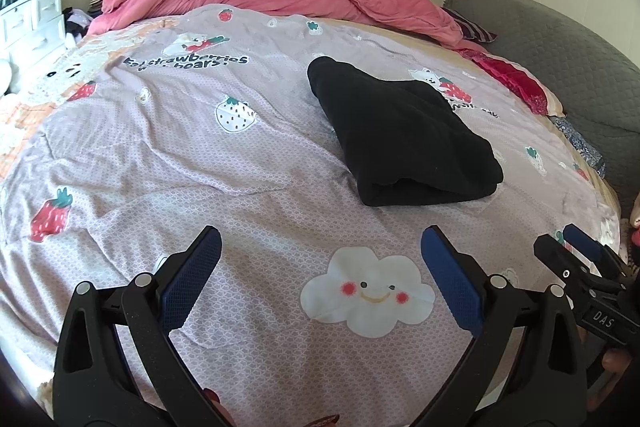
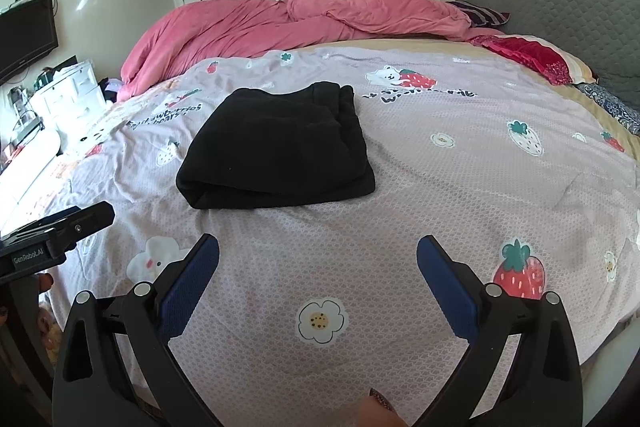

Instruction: Fold small clothes

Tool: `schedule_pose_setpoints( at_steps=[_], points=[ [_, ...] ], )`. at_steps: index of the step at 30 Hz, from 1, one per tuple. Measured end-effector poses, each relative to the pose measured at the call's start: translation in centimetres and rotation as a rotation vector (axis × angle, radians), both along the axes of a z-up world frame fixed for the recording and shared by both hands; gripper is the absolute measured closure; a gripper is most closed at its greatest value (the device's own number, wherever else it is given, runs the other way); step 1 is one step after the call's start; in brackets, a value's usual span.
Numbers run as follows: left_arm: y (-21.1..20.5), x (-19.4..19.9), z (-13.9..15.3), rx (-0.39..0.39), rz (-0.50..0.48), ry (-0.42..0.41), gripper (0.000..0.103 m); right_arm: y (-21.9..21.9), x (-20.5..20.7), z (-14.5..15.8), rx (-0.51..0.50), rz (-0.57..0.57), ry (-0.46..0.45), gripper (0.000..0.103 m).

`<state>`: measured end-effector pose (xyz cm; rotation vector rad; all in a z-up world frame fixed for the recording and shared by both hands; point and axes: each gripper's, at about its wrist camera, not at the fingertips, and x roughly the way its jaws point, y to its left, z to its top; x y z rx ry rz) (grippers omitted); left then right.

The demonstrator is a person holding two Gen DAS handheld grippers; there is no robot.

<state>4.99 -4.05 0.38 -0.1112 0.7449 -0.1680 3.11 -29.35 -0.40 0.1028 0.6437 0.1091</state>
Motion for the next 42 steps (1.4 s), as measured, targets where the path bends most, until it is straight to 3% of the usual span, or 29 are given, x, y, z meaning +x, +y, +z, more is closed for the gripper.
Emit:
schedule_pose_setpoints(
  at_steps=[42],
  points=[
    [0.16, -0.17, -0.06, 0.027, 0.035, 0.009, 0.009, 0.16, -0.13, -0.49, -0.005, -0.006, 0.015, 0.004]
  ],
)
